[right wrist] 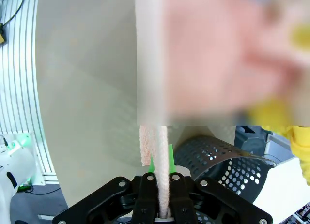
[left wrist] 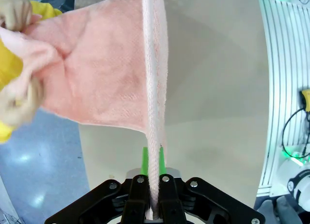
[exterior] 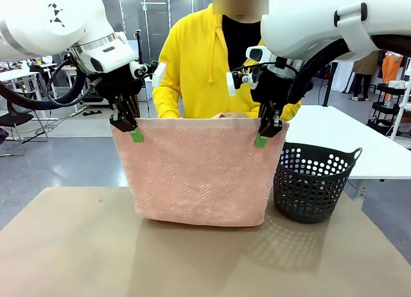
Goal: Fold the towel.
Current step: Release the end of the 100 cm Hotel Towel you were holding and grab the top end of the folded side.
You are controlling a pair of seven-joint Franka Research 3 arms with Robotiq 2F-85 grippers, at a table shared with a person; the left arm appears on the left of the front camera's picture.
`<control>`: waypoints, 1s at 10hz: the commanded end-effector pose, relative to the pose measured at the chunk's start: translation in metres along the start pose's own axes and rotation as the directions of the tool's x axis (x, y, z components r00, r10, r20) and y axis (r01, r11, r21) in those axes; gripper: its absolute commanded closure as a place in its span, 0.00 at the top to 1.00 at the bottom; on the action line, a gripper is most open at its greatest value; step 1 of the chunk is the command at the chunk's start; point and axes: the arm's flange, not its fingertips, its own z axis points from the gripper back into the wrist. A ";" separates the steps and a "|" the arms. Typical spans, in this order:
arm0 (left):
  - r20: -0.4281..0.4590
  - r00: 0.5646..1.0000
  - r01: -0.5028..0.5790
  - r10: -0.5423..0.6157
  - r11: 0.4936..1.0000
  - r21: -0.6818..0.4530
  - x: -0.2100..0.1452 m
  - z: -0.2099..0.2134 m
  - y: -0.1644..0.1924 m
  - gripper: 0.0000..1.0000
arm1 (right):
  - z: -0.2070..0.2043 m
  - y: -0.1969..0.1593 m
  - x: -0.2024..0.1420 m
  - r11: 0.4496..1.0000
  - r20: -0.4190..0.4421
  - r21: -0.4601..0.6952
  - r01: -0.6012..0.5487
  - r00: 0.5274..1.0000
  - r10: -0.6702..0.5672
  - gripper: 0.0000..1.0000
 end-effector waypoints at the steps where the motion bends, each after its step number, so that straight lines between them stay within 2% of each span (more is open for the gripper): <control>1: -0.009 1.000 0.003 -0.003 1.000 0.004 -0.001 0.001 0.001 0.00 | 0.000 0.000 0.001 1.000 0.000 0.000 -0.006 1.000 0.006 0.00; 10: -0.009 1.000 0.003 -0.003 1.000 0.004 -0.001 0.001 0.001 0.00 | 0.000 0.000 0.001 1.000 0.000 0.000 -0.006 1.000 0.006 0.00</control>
